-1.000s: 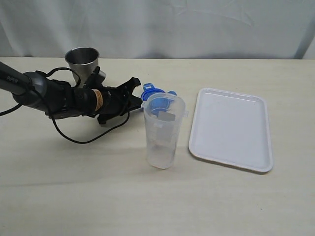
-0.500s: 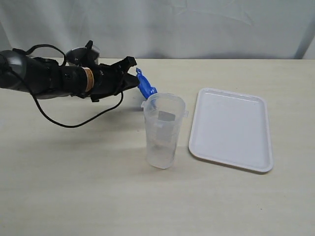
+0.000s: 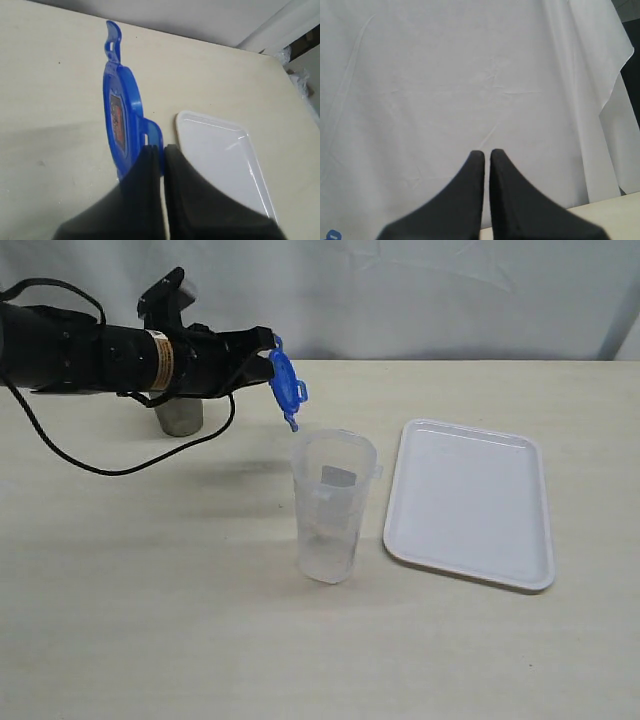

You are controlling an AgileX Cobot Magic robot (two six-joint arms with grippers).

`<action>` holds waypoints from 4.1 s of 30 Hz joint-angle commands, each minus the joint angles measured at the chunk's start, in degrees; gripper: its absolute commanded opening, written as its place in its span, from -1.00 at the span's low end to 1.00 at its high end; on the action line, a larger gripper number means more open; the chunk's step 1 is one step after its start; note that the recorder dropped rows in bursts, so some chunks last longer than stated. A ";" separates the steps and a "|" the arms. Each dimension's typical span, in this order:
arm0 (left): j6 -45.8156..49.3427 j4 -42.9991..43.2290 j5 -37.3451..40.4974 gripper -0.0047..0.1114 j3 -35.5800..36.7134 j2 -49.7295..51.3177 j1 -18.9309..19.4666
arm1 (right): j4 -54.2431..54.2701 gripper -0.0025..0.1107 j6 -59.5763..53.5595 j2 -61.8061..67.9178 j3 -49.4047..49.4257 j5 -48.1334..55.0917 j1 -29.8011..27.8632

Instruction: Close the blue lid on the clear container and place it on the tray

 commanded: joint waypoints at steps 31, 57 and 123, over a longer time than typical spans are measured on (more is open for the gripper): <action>25.29 22.47 -22.95 -0.92 0.04 -18.47 0.07 | -0.30 -0.88 0.07 -0.29 -0.16 0.62 -0.17; 63.68 22.47 2.04 -0.92 0.88 -19.31 -11.41 | -0.32 -0.88 -0.17 -0.29 -0.16 1.46 -0.17; 67.37 22.47 40.00 -0.92 20.24 -30.68 -34.23 | -0.32 -0.88 -0.30 -0.29 -0.16 1.88 -0.17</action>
